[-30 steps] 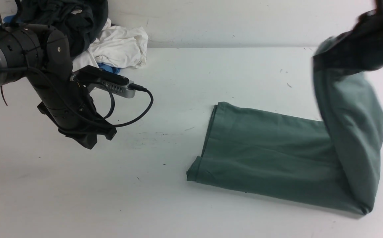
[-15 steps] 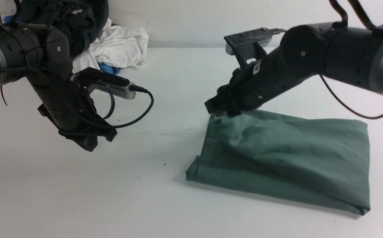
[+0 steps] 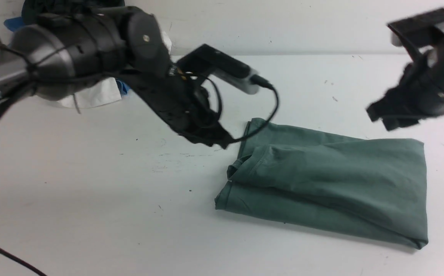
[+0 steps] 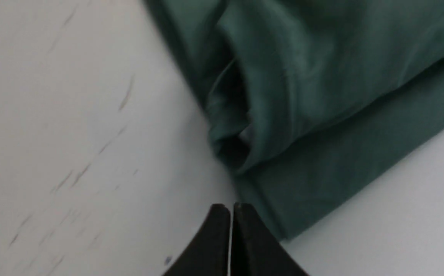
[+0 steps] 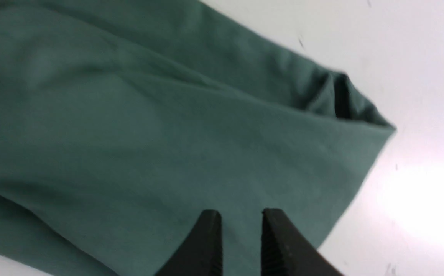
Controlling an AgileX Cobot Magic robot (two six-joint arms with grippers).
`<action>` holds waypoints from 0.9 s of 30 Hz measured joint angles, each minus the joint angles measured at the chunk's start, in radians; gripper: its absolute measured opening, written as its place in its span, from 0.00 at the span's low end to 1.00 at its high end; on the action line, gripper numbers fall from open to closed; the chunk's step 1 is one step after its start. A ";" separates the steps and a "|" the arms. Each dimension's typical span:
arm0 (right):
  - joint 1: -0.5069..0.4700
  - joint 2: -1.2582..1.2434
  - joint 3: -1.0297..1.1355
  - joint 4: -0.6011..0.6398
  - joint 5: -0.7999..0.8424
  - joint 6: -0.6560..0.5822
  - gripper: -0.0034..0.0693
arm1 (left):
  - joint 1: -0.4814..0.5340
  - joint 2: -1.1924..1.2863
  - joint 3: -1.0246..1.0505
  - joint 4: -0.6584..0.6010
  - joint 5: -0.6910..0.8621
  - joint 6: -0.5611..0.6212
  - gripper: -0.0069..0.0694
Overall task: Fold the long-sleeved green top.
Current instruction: Use the right arm to drag the right edge of the fabric to the left and folds it over the left edge
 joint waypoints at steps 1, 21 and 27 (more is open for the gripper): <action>-0.027 -0.009 0.048 0.003 -0.031 0.013 0.15 | -0.025 0.023 -0.014 -0.002 -0.034 0.001 0.08; -0.112 0.296 0.180 0.023 -0.494 0.054 0.03 | -0.051 0.385 -0.168 0.058 -0.103 -0.009 0.08; -0.007 0.316 0.125 0.049 -0.469 0.033 0.03 | 0.001 0.377 -0.174 0.096 0.005 -0.038 0.08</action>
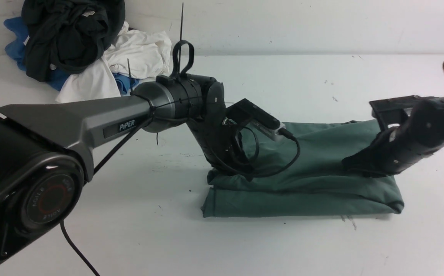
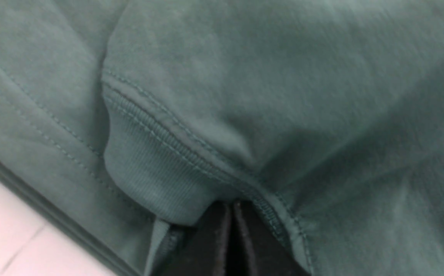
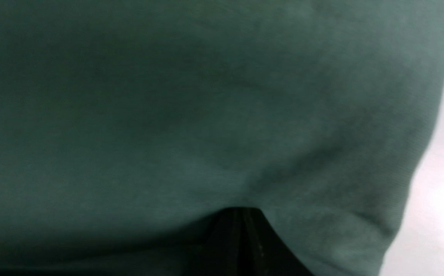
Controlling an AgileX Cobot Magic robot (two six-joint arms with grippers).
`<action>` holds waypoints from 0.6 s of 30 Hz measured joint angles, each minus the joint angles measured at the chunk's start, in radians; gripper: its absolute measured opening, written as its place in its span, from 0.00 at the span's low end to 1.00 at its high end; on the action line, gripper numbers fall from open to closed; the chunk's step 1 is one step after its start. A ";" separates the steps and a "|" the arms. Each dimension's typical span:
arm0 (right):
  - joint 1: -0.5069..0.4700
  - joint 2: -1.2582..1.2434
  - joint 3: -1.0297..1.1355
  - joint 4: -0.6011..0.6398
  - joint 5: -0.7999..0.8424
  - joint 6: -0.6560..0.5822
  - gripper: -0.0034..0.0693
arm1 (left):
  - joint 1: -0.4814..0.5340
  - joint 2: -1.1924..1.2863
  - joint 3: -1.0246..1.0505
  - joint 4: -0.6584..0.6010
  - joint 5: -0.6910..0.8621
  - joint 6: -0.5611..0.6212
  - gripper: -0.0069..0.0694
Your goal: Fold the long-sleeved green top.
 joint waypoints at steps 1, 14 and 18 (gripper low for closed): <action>0.039 0.000 -0.008 0.022 0.000 -0.005 0.03 | 0.024 -0.003 -0.001 0.006 0.036 -0.005 0.08; 0.111 -0.110 -0.011 0.033 -0.002 -0.020 0.03 | 0.078 -0.176 0.032 0.080 0.227 -0.007 0.08; 0.111 -0.323 -0.011 -0.007 0.000 -0.020 0.03 | 0.089 -0.412 0.042 0.083 0.260 -0.020 0.08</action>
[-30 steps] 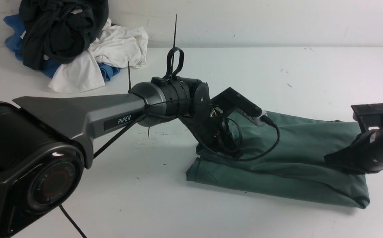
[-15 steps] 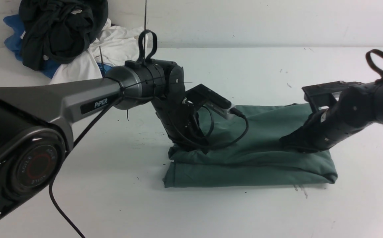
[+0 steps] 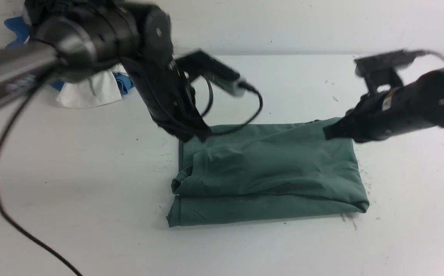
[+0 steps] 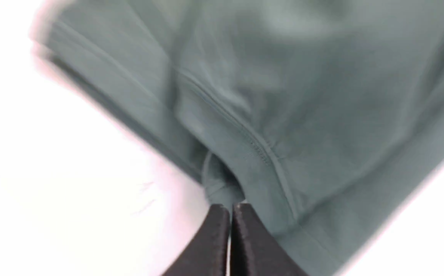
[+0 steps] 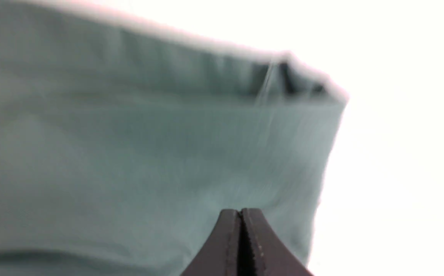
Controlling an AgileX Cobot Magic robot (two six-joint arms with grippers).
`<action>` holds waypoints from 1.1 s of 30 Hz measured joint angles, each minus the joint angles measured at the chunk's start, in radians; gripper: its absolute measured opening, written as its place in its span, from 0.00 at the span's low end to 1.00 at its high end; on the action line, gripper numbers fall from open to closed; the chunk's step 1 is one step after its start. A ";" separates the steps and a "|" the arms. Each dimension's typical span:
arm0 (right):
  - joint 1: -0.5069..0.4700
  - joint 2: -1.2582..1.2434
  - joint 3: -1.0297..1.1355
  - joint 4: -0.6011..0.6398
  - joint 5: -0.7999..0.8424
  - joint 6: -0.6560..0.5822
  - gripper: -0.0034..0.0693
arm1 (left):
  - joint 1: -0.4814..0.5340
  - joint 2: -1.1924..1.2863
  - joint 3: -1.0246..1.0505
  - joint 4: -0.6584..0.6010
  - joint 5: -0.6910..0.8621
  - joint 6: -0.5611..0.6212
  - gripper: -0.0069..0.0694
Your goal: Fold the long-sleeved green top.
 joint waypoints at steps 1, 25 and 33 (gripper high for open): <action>0.000 -0.046 0.000 -0.004 0.000 0.000 0.03 | 0.005 -0.065 0.013 0.000 0.002 -0.008 0.08; 0.000 -1.118 0.443 0.027 -0.032 0.000 0.03 | 0.151 -1.452 1.200 0.079 -0.305 -0.200 0.08; 0.000 -1.188 0.487 0.027 -0.120 0.000 0.03 | 0.152 -1.793 1.290 0.244 -0.343 -0.437 0.08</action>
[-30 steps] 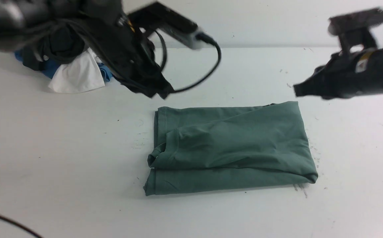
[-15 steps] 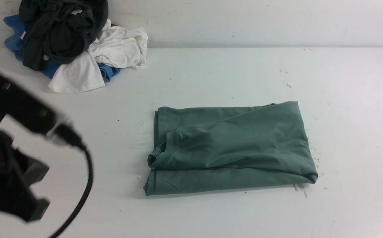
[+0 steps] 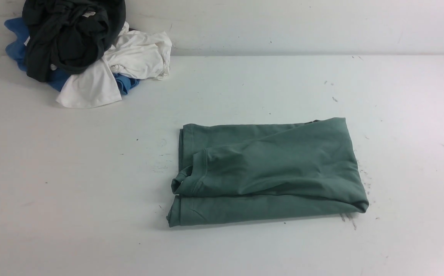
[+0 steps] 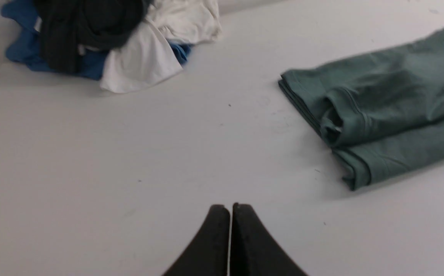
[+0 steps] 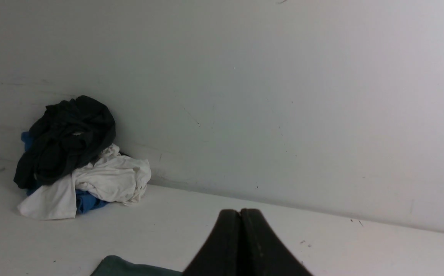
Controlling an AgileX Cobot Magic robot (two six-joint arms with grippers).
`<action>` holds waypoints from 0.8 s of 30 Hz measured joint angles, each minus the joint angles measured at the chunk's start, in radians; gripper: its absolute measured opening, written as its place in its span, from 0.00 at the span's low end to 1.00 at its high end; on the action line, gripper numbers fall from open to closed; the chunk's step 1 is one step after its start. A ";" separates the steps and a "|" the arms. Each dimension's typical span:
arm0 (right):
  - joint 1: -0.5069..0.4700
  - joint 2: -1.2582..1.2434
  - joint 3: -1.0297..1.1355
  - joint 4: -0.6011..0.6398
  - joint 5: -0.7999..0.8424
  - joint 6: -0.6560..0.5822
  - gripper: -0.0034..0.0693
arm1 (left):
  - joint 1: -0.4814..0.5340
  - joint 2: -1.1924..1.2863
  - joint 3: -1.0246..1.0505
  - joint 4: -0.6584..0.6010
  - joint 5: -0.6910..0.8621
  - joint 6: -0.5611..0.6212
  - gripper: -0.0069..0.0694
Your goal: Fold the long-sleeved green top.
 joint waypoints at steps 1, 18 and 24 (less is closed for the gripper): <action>0.000 0.000 0.001 0.000 -0.022 0.000 0.03 | 0.000 -0.010 0.000 0.017 0.000 -0.022 0.08; 0.000 0.000 0.002 0.003 -0.027 0.000 0.03 | 0.001 -0.011 0.000 0.045 0.000 -0.036 0.08; 0.000 0.000 0.002 0.004 -0.023 0.000 0.03 | 0.001 -0.011 0.000 0.045 0.000 -0.036 0.08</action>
